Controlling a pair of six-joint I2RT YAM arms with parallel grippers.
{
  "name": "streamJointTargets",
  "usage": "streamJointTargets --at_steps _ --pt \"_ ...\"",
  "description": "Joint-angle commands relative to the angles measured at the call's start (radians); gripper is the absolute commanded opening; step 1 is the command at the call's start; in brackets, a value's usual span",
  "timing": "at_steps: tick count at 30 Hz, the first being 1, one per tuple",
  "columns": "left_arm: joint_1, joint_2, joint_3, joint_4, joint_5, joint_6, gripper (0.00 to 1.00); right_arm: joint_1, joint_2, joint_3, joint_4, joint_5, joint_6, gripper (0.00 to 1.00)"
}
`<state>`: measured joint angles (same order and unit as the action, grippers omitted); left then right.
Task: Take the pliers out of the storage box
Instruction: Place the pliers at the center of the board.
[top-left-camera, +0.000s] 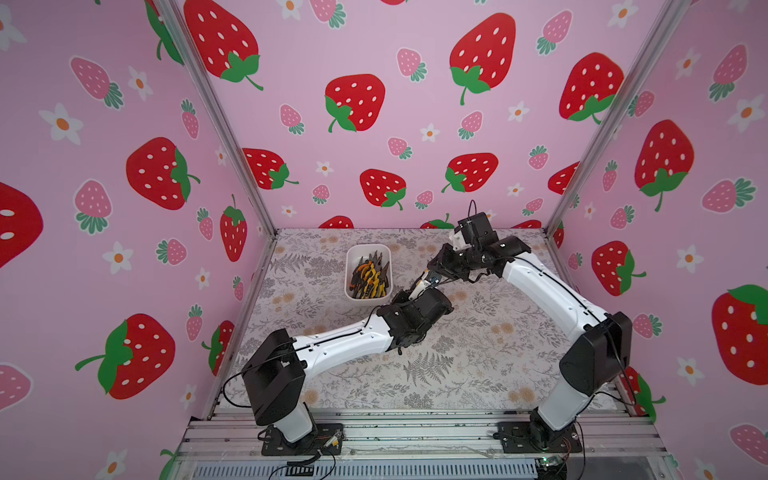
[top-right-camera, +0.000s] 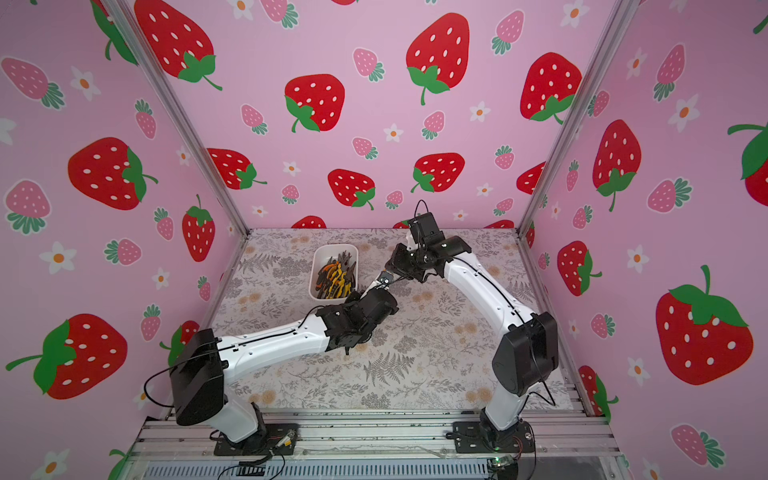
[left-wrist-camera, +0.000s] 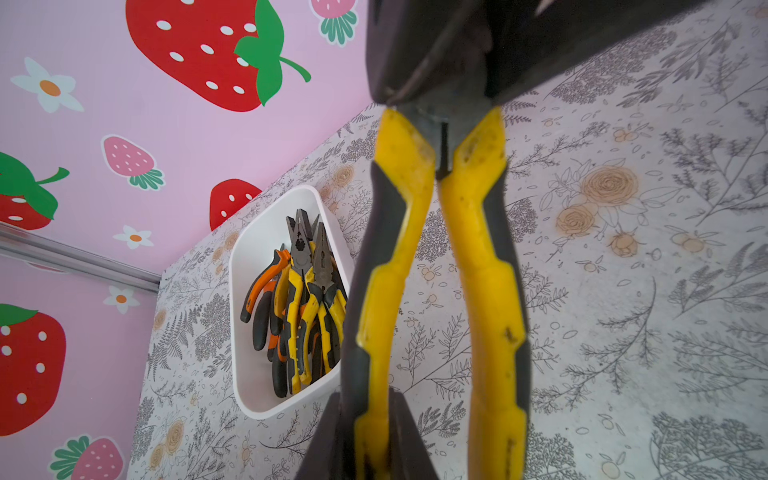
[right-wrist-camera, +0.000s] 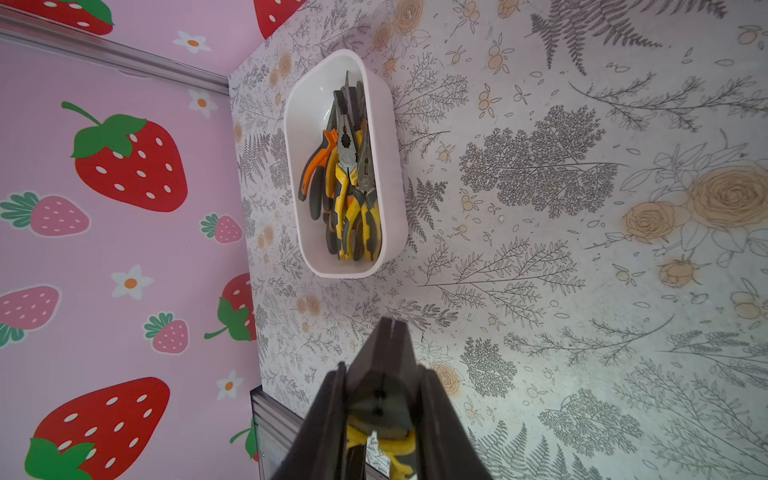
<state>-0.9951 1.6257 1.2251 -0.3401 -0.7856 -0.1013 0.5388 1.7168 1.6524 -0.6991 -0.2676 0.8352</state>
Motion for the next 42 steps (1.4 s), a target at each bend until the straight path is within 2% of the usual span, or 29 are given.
streamJointTargets --at_steps 1,3,6,7,14,19,25,28,36,42 --pt "-0.005 -0.027 0.086 0.022 0.003 -0.037 0.07 0.007 -0.015 -0.026 -0.022 0.061 -0.025 0.00" --pt "-0.005 -0.040 0.091 0.012 0.021 -0.052 0.38 0.007 -0.028 -0.031 -0.025 0.094 -0.042 0.00" --pt "-0.005 -0.067 0.098 -0.019 0.042 -0.074 0.57 -0.005 -0.044 -0.015 -0.058 0.156 -0.087 0.00" --pt "-0.005 -0.082 0.100 -0.034 0.049 -0.086 0.60 -0.017 -0.045 -0.001 -0.077 0.173 -0.108 0.00" --pt "-0.003 -0.236 0.050 -0.100 0.107 -0.144 0.64 -0.180 0.003 0.097 -0.218 0.263 -0.348 0.00" --pt "-0.003 -0.279 0.002 -0.146 0.130 -0.174 0.62 -0.334 0.136 0.214 -0.310 0.342 -0.577 0.00" --pt "0.011 -0.271 -0.063 -0.120 0.194 -0.203 0.62 -0.486 0.285 0.279 -0.268 0.309 -0.659 0.00" --pt "0.033 -0.255 -0.086 -0.092 0.234 -0.215 0.62 -0.509 0.389 0.371 -0.276 0.306 -0.695 0.00" --pt "0.093 -0.191 -0.129 -0.020 0.353 -0.229 0.61 -0.510 0.653 0.667 -0.317 0.409 -0.802 0.00" --pt "0.115 -0.161 -0.152 0.020 0.404 -0.221 0.60 -0.513 0.765 0.774 -0.296 0.383 -0.822 0.00"
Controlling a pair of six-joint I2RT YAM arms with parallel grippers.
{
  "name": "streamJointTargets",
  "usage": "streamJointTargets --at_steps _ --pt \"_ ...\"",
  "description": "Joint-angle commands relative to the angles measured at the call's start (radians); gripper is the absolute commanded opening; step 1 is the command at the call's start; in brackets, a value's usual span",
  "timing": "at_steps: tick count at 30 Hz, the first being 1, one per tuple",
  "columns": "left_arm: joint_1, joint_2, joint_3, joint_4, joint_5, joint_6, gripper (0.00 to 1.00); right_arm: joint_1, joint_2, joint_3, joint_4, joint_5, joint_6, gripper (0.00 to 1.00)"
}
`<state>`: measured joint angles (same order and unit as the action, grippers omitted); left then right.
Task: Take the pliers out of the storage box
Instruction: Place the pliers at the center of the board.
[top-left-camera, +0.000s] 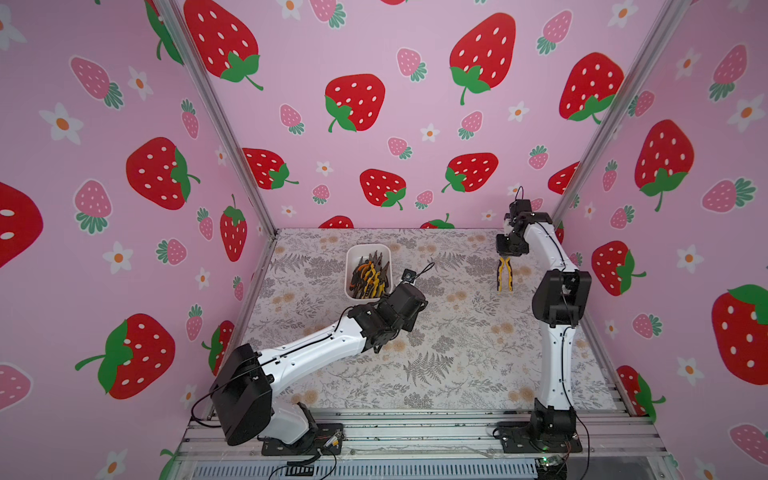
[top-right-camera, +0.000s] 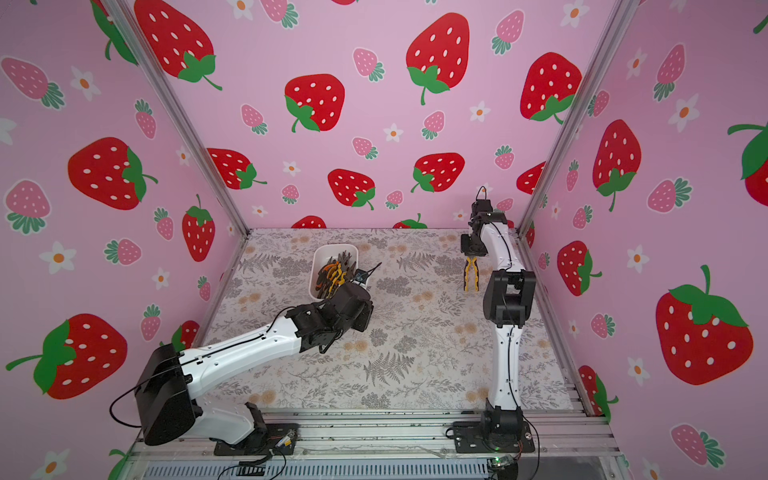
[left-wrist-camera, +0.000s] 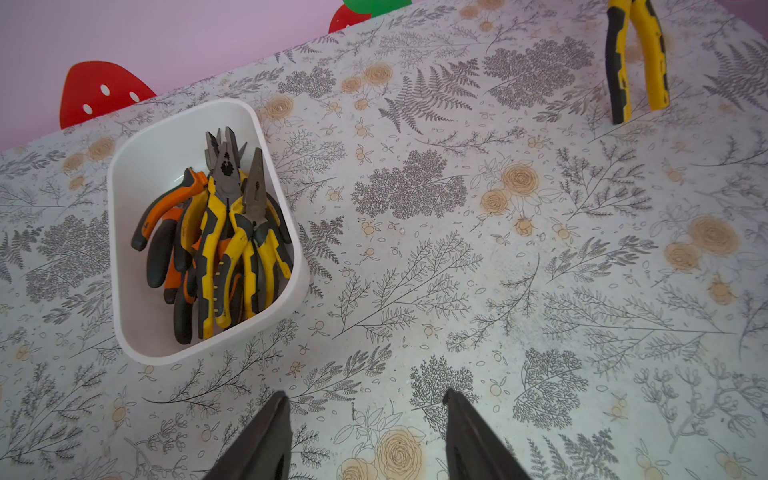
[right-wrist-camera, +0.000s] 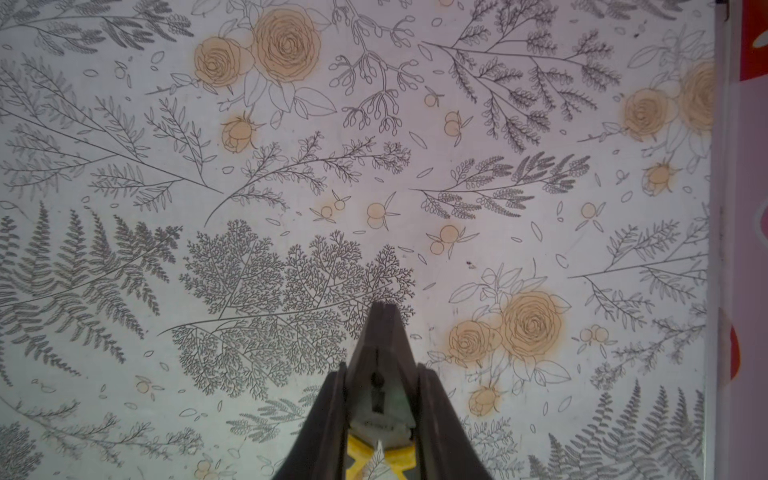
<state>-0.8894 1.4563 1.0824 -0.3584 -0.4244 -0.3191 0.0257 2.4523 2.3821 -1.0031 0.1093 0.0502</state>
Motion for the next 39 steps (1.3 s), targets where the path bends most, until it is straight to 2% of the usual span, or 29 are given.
streamJointTargets --at_steps 1,5,17,29,33,36,39 --pt "0.014 0.009 -0.011 0.043 0.053 -0.001 0.60 0.000 0.040 0.051 0.015 0.003 -0.041 0.00" --pt "0.031 0.013 -0.028 0.064 0.087 0.000 0.60 -0.009 0.078 0.075 0.039 -0.043 -0.021 0.00" --pt "0.065 0.005 -0.070 0.076 0.112 -0.022 0.59 -0.023 0.176 0.114 0.048 -0.068 -0.010 0.02" --pt "0.084 0.035 -0.060 0.081 0.124 -0.023 0.58 -0.024 0.213 0.115 0.060 -0.081 -0.001 0.02" --pt "0.088 0.033 -0.066 0.082 0.125 -0.024 0.58 -0.024 0.216 0.115 0.066 -0.078 0.002 0.12" --pt "0.092 0.027 -0.062 0.071 0.127 -0.023 0.58 -0.024 0.220 0.115 0.067 -0.073 0.007 0.28" --pt "0.096 0.010 -0.065 0.065 0.125 -0.023 0.58 -0.024 0.221 0.115 0.068 -0.068 0.010 0.33"
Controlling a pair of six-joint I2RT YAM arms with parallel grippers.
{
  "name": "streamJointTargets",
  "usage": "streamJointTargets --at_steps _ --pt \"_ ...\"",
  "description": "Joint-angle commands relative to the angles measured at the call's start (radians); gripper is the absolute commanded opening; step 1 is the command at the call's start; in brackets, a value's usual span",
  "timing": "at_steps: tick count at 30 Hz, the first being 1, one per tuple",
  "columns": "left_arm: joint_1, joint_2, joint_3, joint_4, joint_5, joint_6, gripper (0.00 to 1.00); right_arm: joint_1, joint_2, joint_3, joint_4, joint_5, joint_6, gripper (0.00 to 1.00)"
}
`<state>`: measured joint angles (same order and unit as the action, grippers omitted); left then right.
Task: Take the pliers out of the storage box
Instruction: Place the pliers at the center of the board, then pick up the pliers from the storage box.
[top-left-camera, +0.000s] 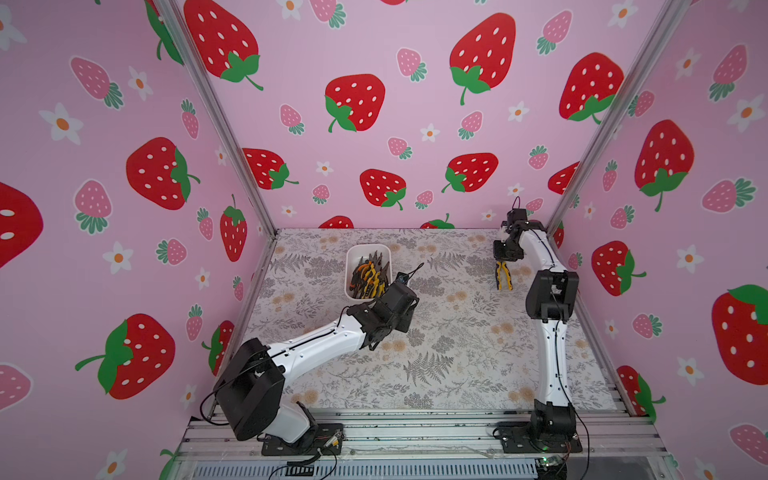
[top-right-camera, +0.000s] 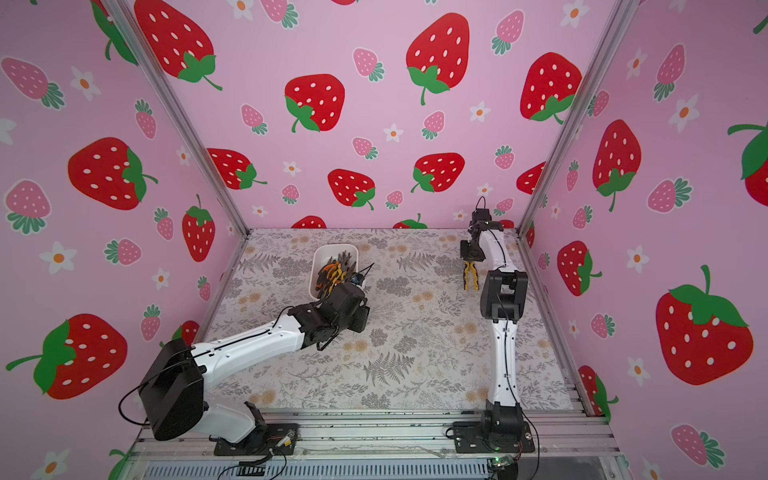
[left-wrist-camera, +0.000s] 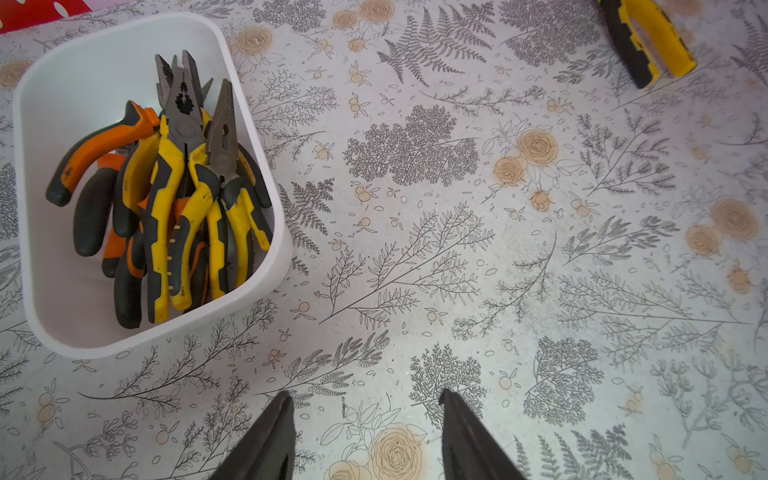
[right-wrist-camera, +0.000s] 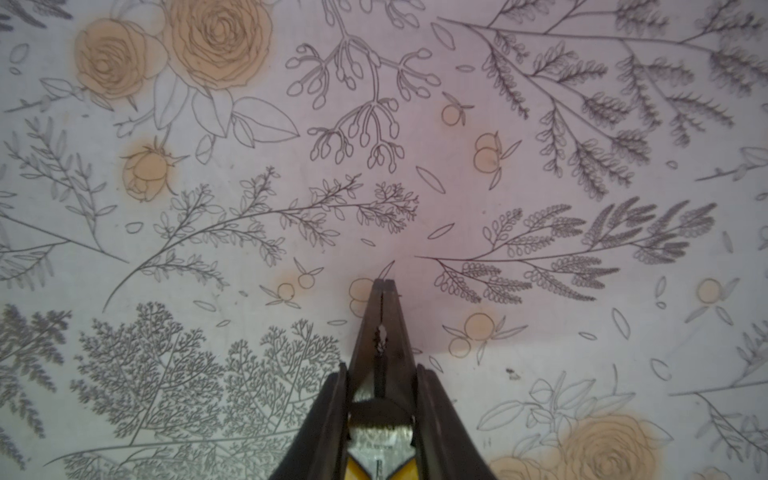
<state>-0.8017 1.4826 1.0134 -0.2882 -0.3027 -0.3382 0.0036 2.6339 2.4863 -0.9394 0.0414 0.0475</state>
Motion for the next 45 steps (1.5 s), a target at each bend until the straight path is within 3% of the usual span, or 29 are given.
streamJointTargets --at_steps 1,10,16,25,32,35,39,45 --pt "0.010 -0.020 0.003 -0.006 0.003 -0.003 0.58 -0.003 0.042 0.011 0.006 0.001 0.013 0.34" --pt "0.062 -0.050 0.023 -0.043 0.043 -0.017 0.59 -0.002 0.019 0.014 0.016 0.028 0.031 0.45" --pt "0.159 -0.005 0.133 -0.177 0.083 -0.017 0.60 -0.001 -0.157 -0.044 0.059 0.078 0.087 0.48" --pt "0.349 0.227 0.503 -0.419 0.132 0.117 0.58 0.125 -0.559 -0.369 0.070 0.066 0.174 0.46" --pt "0.393 0.476 0.760 -0.547 -0.045 0.333 0.52 0.276 -0.850 -0.832 0.150 -0.036 0.270 0.46" --pt "0.415 0.571 0.844 -0.576 -0.041 0.414 0.47 0.325 -0.963 -0.981 0.195 -0.071 0.299 0.46" --pt "0.433 0.674 0.942 -0.625 -0.020 0.492 0.46 0.371 -1.065 -1.081 0.181 -0.071 0.301 0.46" --pt "0.444 0.775 1.057 -0.705 -0.052 0.514 0.46 0.379 -1.145 -1.166 0.164 -0.056 0.281 0.46"
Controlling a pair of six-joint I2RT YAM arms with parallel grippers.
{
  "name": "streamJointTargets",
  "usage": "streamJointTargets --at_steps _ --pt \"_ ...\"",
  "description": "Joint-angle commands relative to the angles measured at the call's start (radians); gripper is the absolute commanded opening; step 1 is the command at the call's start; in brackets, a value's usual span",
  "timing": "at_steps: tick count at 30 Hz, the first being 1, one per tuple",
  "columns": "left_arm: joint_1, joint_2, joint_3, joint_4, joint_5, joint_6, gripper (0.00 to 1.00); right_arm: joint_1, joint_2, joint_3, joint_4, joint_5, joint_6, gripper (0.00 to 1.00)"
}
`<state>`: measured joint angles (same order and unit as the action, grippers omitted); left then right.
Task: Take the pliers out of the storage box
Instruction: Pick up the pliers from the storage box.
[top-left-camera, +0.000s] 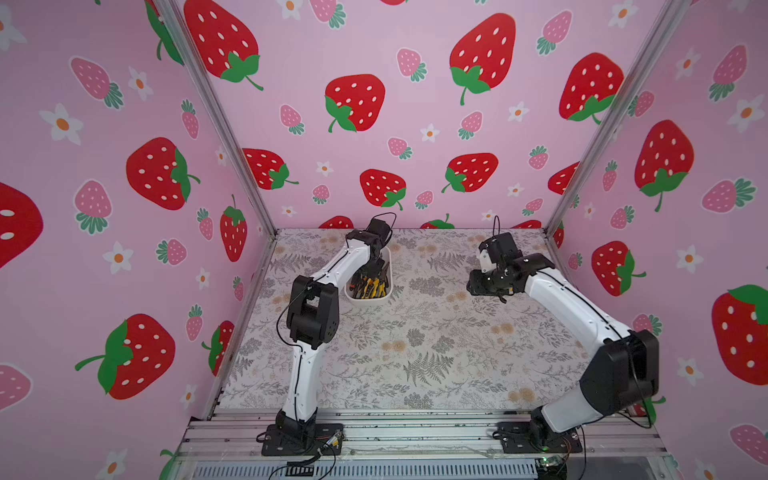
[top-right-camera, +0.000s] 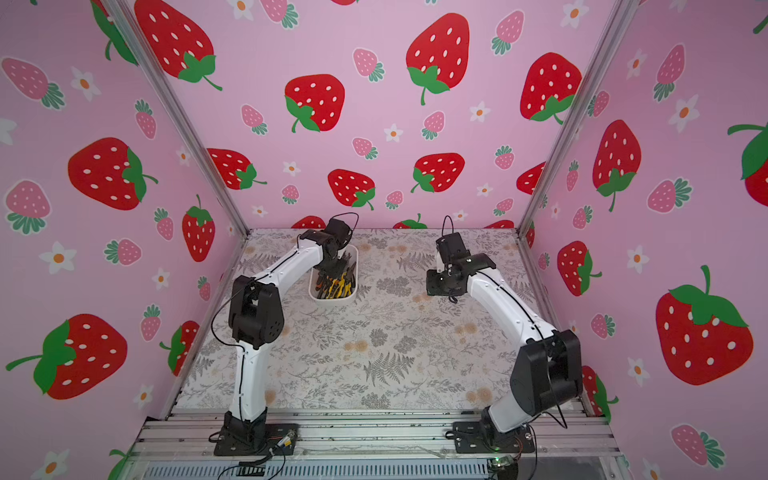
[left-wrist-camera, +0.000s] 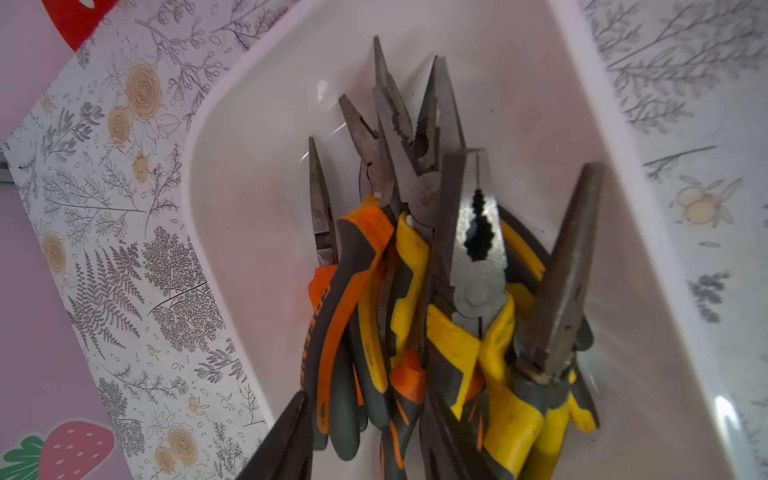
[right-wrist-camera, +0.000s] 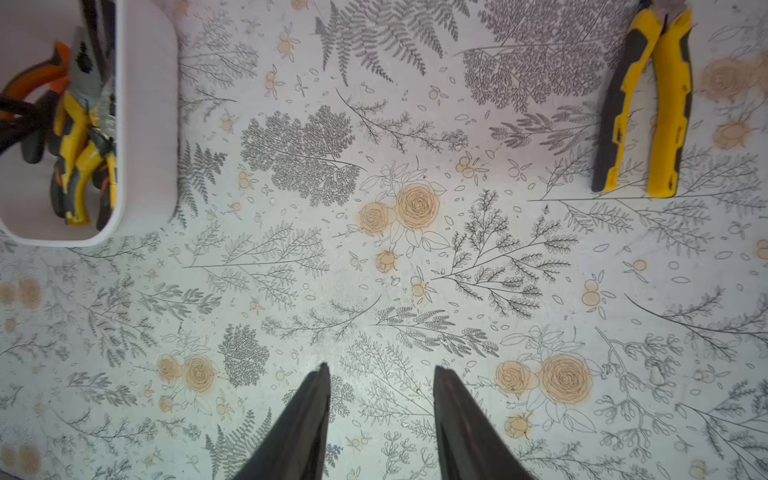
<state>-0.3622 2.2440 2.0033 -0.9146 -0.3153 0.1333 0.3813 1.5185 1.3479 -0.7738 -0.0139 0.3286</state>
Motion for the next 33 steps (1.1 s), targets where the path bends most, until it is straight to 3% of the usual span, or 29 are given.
streamJointTargets --at_steps 1,6,22,28,33 --pt "0.004 0.021 0.073 -0.078 -0.049 0.045 0.46 0.002 -0.033 -0.034 -0.005 0.002 -0.004 0.46" --pt "0.006 0.053 0.099 -0.077 -0.092 0.051 0.47 0.002 -0.036 -0.076 0.004 0.002 -0.011 0.45" --pt "0.063 0.159 0.202 -0.134 -0.029 0.038 0.44 0.002 -0.037 -0.112 0.008 -0.002 -0.008 0.42" --pt "0.062 0.186 0.221 -0.130 -0.020 0.034 0.31 0.002 -0.033 -0.123 0.016 -0.011 -0.002 0.40" --pt "0.062 0.195 0.233 -0.136 -0.010 0.026 0.07 0.002 -0.030 -0.128 0.019 -0.014 0.000 0.39"
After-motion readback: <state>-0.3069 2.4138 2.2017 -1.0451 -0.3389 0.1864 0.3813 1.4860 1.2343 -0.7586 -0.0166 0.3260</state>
